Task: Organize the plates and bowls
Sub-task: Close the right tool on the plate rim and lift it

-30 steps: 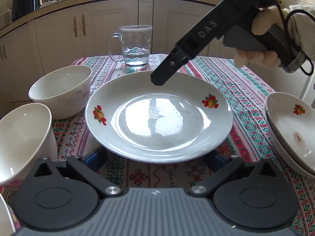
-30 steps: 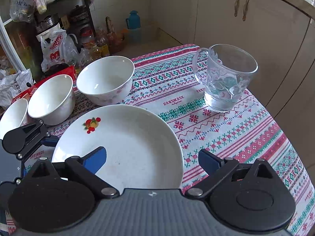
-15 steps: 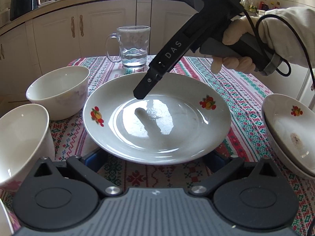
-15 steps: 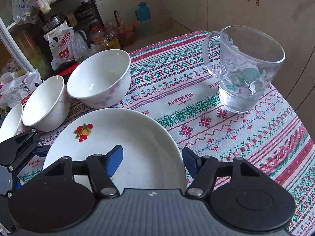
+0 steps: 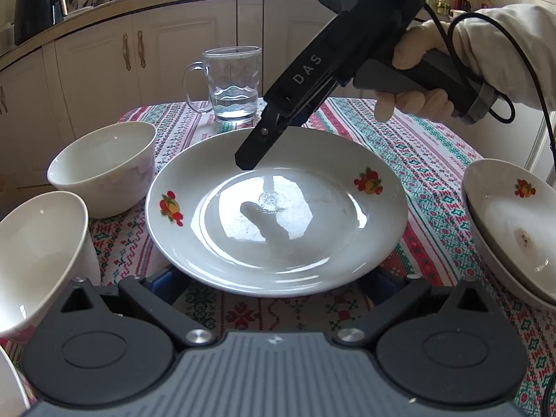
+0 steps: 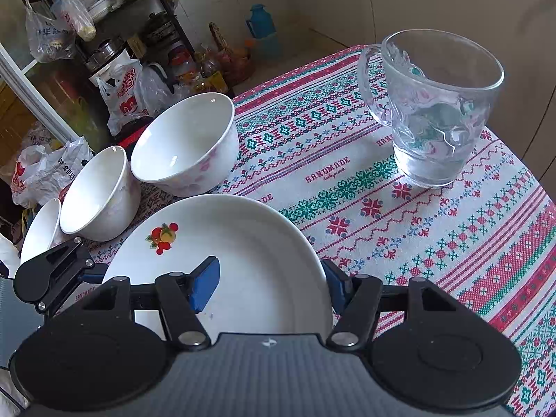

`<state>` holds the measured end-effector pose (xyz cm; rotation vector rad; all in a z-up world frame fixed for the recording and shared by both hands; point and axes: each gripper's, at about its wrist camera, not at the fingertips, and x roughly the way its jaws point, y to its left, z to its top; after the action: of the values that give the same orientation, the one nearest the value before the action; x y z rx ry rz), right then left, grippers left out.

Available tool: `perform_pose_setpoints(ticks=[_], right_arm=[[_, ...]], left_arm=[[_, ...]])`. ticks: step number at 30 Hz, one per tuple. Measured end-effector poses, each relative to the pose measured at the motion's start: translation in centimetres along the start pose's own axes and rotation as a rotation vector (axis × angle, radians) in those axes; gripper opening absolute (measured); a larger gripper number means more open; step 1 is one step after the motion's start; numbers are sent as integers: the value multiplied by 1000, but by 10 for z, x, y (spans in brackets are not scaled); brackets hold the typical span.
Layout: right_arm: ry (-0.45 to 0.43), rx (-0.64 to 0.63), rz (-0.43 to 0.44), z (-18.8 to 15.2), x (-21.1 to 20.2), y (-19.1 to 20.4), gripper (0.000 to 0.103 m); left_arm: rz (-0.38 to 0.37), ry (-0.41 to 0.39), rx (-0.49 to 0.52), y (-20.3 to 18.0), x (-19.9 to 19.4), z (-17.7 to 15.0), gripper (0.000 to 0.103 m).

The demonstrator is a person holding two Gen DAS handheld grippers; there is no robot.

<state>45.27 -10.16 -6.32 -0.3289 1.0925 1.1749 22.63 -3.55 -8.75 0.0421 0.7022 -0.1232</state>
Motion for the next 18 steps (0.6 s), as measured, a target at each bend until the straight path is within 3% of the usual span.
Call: perform_pose_setpoints(ticks=[18], right_arm=[[-54,70,-13,-26,-29,11,69]], left_arm=[[1,-19,81,-10,-19,4,101]])
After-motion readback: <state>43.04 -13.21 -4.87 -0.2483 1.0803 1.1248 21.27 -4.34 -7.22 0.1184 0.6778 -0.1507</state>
